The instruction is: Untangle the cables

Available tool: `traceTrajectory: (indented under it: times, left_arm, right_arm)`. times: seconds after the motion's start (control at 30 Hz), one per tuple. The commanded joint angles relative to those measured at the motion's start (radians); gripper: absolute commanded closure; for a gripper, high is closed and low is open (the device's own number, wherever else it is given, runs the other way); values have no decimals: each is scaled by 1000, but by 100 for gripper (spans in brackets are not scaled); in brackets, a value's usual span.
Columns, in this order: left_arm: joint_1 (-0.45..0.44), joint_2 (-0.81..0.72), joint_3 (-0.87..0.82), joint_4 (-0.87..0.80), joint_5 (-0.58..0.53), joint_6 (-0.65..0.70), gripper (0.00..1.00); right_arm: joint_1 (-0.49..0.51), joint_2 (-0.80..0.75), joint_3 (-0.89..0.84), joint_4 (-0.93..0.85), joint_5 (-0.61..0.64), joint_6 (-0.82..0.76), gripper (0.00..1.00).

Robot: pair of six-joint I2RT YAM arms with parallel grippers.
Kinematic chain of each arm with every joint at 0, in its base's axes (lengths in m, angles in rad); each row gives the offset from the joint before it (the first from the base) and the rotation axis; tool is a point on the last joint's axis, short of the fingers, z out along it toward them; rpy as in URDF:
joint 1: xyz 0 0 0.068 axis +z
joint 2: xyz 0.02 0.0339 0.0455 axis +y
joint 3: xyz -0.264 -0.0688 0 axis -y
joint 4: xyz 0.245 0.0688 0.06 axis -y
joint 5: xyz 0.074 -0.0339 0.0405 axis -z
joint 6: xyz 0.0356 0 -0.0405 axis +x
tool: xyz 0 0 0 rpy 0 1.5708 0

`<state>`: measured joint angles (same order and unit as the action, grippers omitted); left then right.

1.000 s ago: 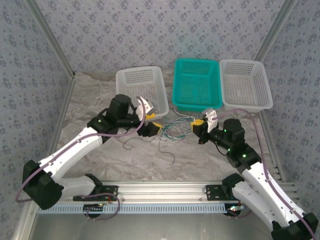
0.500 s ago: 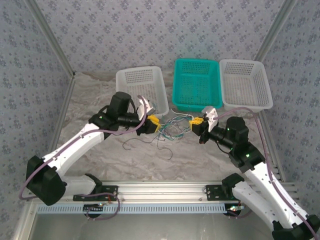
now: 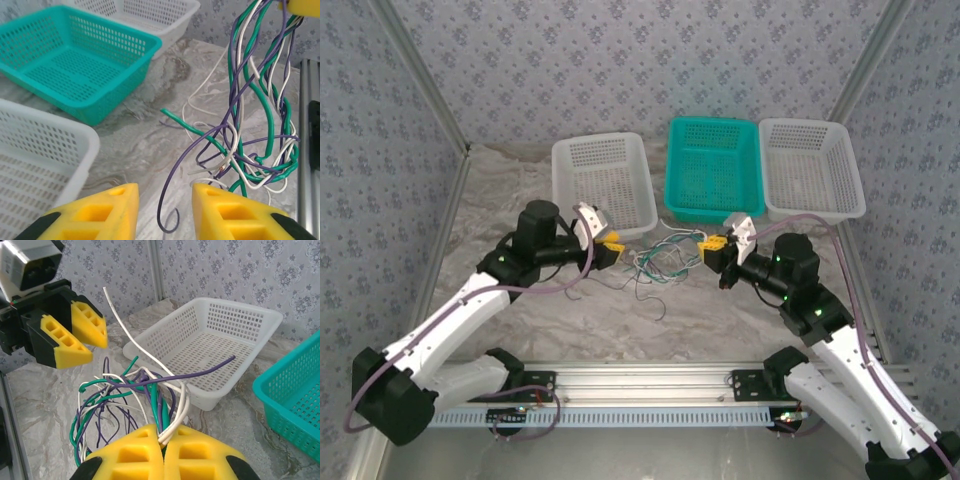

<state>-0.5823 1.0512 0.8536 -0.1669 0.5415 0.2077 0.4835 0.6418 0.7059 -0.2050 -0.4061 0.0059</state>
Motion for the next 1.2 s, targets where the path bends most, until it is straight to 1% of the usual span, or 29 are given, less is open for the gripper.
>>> traceTrajectory:
  times: [0.0, 0.13, 0.23, 0.3, 0.47, 0.5, 0.53, 0.57, 0.6, 0.63, 0.7, 0.77, 0.87, 0.97, 1.03, 1.1, 1.17]
  left_arm:
    - [1, 7, -2, 59, 37, 43, 59]
    - [-7, 45, 6, 64, 113, 44, 51]
    - [-9, 57, -6, 81, 117, 45, 51]
    - [-12, 68, -10, 93, 104, 45, 52]
    - [-63, 121, -4, 155, 0, 47, 59]
    - [-79, 133, -2, 174, -19, 52, 61]
    - [-90, 143, 0, 192, -34, 52, 66]
    - [-96, 149, -2, 219, -41, 40, 74]
    - [-96, 150, -5, 249, -42, 24, 90]
    - [-96, 145, -12, 281, -51, 6, 100]
    - [-91, 123, -34, 347, -60, -42, 100]
    - [-84, 83, -56, 424, -77, -130, 100]
    - [-79, 20, -59, 474, -135, -235, 100]
    - [-74, -51, -73, 515, -237, -317, 100]
    - [-73, -91, -78, 533, -276, -355, 100]
    - [-71, -129, -80, 535, -313, -377, 100]
    - [-70, -164, -73, 512, -380, -388, 100]
  right_arm:
    - [10, -12, 41, 24, -20, -12, 100]
    - [10, -13, 49, 24, -17, -10, 100]
    - [11, -14, 55, 17, -19, -8, 100]
    - [13, -16, 59, 15, -24, -5, 100]
    - [20, -13, 61, 41, -46, 7, 100]
    - [21, -13, 60, 44, -49, 8, 100]
    - [23, -11, 61, 48, -48, 10, 100]
    - [24, -11, 61, 46, -43, 9, 100]
    - [24, -10, 61, 43, -36, 8, 100]
    - [26, -11, 61, 36, -19, 6, 100]
    - [26, -11, 59, 16, 36, 5, 100]
    - [26, -12, 36, 10, 141, 18, 100]
    - [20, -3, -27, 34, 277, 74, 100]
    - [7, 26, -101, 91, 317, 152, 100]
    - [-3, 52, -148, 131, 335, 195, 100]
    - [-13, 79, -180, 149, 388, 246, 100]
    - [-34, 101, -200, 142, 452, 303, 100]
